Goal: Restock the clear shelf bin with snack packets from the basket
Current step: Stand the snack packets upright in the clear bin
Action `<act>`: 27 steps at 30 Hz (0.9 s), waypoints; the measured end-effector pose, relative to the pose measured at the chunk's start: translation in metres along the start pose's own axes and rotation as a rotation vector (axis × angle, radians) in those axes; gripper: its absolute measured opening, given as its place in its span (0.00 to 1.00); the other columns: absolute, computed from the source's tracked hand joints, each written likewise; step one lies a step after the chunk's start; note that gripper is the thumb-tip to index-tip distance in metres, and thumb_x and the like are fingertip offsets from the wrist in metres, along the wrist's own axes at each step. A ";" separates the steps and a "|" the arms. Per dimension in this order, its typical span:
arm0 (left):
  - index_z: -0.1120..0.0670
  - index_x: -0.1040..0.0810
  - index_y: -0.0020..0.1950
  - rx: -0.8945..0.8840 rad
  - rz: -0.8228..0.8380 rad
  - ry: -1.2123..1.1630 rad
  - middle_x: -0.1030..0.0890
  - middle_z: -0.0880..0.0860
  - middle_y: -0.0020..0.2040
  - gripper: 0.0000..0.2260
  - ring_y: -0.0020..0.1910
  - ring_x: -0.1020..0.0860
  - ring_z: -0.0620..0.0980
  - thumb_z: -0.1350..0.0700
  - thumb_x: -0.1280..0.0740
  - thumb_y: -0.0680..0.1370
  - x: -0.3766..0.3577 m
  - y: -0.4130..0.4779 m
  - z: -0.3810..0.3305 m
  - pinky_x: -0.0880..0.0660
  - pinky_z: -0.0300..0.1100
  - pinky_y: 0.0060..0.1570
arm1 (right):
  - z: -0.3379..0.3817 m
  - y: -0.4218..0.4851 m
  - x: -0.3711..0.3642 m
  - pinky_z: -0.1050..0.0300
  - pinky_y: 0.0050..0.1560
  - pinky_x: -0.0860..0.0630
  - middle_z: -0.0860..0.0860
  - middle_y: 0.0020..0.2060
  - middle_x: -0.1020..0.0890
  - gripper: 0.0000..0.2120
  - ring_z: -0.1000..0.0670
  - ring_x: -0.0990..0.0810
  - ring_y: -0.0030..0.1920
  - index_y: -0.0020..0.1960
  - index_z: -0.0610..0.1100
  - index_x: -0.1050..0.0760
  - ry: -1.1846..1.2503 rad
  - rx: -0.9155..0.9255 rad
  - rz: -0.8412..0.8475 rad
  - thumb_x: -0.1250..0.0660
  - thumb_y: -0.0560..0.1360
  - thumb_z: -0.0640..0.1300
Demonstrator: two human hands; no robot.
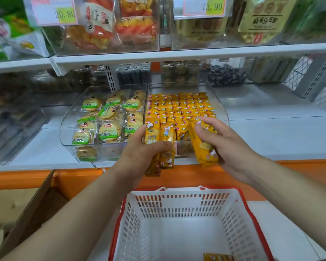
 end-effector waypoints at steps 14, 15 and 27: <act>0.48 0.21 0.59 -0.055 0.041 0.006 0.13 0.55 0.50 0.16 0.49 0.13 0.58 0.60 0.24 0.74 0.006 -0.013 -0.007 0.16 0.58 0.49 | 0.018 -0.002 0.016 0.60 0.27 0.26 0.51 0.36 0.17 0.09 0.54 0.19 0.31 0.54 0.48 0.20 0.084 0.001 -0.119 0.34 0.78 0.51; 0.47 0.22 0.60 -0.059 0.043 0.018 0.13 0.54 0.51 0.17 0.49 0.13 0.58 0.59 0.24 0.74 0.006 -0.014 -0.007 0.17 0.60 0.51 | 0.019 -0.001 0.017 0.58 0.29 0.25 0.50 0.36 0.17 0.07 0.52 0.19 0.32 0.51 0.49 0.19 0.052 0.015 -0.137 0.34 0.78 0.50; 0.45 0.24 0.62 -0.071 0.031 0.067 0.13 0.52 0.51 0.19 0.50 0.13 0.57 0.57 0.23 0.75 0.013 0.002 -0.001 0.18 0.60 0.52 | 0.013 0.061 0.041 0.48 0.41 0.20 0.50 0.43 0.20 0.12 0.45 0.20 0.37 0.48 0.53 0.25 -0.564 0.298 -0.237 0.24 0.72 0.41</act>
Point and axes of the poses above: each hand's wrist, its own y-axis towards the middle knuckle, its own x-axis out of the back of the hand, z = x × y, the point moved 1 cm from there along y, towards the middle knuckle
